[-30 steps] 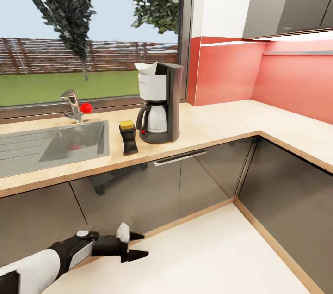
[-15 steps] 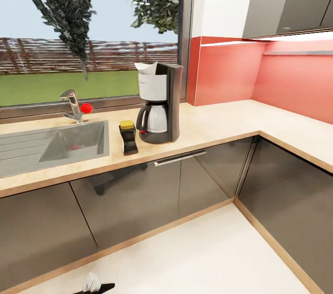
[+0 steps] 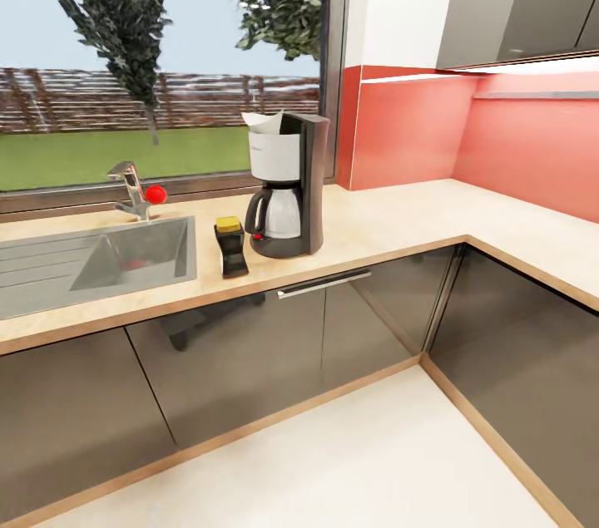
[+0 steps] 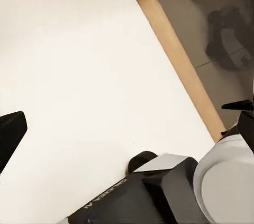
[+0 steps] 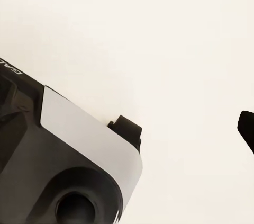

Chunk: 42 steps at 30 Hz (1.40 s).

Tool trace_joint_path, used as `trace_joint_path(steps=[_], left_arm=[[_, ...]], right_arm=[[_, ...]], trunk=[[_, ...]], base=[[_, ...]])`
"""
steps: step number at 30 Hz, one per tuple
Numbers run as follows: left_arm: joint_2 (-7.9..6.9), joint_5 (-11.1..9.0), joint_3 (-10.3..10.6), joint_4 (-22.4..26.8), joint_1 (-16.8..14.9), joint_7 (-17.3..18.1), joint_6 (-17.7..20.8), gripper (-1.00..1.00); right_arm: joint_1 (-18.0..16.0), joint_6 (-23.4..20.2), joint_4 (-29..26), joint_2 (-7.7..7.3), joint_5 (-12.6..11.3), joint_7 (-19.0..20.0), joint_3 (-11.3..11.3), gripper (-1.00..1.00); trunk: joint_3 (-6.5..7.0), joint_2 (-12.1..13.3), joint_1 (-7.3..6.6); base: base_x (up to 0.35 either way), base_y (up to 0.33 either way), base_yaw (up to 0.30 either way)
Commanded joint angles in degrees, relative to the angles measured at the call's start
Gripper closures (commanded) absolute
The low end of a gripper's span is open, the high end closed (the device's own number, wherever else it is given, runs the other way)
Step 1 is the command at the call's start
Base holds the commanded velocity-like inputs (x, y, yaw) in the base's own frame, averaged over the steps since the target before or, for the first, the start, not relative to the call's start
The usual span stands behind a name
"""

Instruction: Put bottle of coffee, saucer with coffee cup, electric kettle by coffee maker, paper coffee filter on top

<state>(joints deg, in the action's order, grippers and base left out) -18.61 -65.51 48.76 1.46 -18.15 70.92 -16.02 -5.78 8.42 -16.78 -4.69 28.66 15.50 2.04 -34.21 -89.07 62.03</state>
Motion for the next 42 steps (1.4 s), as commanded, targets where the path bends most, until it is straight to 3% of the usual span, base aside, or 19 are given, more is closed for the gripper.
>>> trace_joint_path(steps=[1, 4, 11, 12, 20, 22, 26, 30, 42], left_arm=[[-0.11, -0.41, -0.75, 0.04, 0.42, 0.04, -0.38, -1.0], [-0.25, -0.37, -4.05, 0.03, 2.45, -0.17, -0.42, -1.0], [0.04, -0.34, -6.24, 0.03, 5.46, -0.4, -0.35, -1.0], [0.54, -0.38, -9.8, 0.03, 6.72, -0.44, -0.34, -1.0], [0.66, -0.41, -16.54, 0.01, 9.19, -0.41, -0.32, -1.0], [0.76, -0.39, -17.4, 0.02, 9.47, -0.42, -0.29, -1.0], [1.14, -0.36, -18.15, -0.02, 9.73, -1.42, -0.14, -1.0], [2.08, -0.33, -18.28, -0.04, 9.78, -3.43, -0.09, -1.0], [2.85, -0.32, -18.3, 0.03, 9.8, -5.14, -0.07, -1.0]], right_arm=[[-0.02, 0.19, -0.01, 0.01, 0.34, 0.24, 0.21, -1.0], [-0.02, 0.19, 0.01, 0.02, 0.34, 0.24, 0.19, -1.0], [-0.04, 0.19, -0.01, 0.0, 0.06, 0.29, 0.39, -1.0], [-0.03, 0.1, 0.05, 0.04, -0.02, 0.34, 0.37, -1.0], [-0.02, 0.03, 0.08, 0.08, -0.13, 0.4, 0.39, -1.0], [-0.04, -0.01, 0.04, 0.02, -0.7, 0.41, 0.49, -1.0], [-0.27, -0.06, -0.33, -0.23, -6.14, 0.36, 0.53, -1.0], [-0.63, -0.09, -0.53, -0.07, -8.15, 0.34, 0.43, -1.0], [-0.81, -0.03, -0.16, 0.11, -9.28, 0.29, 0.41, -1.0]], trunk=[[-0.05, -0.03, 0.0], [-0.05, -0.03, 0.0], [-0.05, -0.03, 0.0], [-0.05, -0.03, 0.0], [-0.05, -0.03, 0.0], [-0.05, -0.03, 0.0], [-0.05, -0.03, 0.0], [-0.05, -0.03, 0.0], [-0.05, -0.03, 0.0]], base=[[0.0, 0.0, 0.0], [0.0, 0.0, 0.0], [0.0, 0.0, 0.0], [0.0, 0.0, 0.005], [0.0, 0.0, 0.13], [0.0, 0.0, 0.238], [0.0, 0.0, 0.26], [0.0, 0.0, 0.266], [0.0, 0.0, 0.269]])
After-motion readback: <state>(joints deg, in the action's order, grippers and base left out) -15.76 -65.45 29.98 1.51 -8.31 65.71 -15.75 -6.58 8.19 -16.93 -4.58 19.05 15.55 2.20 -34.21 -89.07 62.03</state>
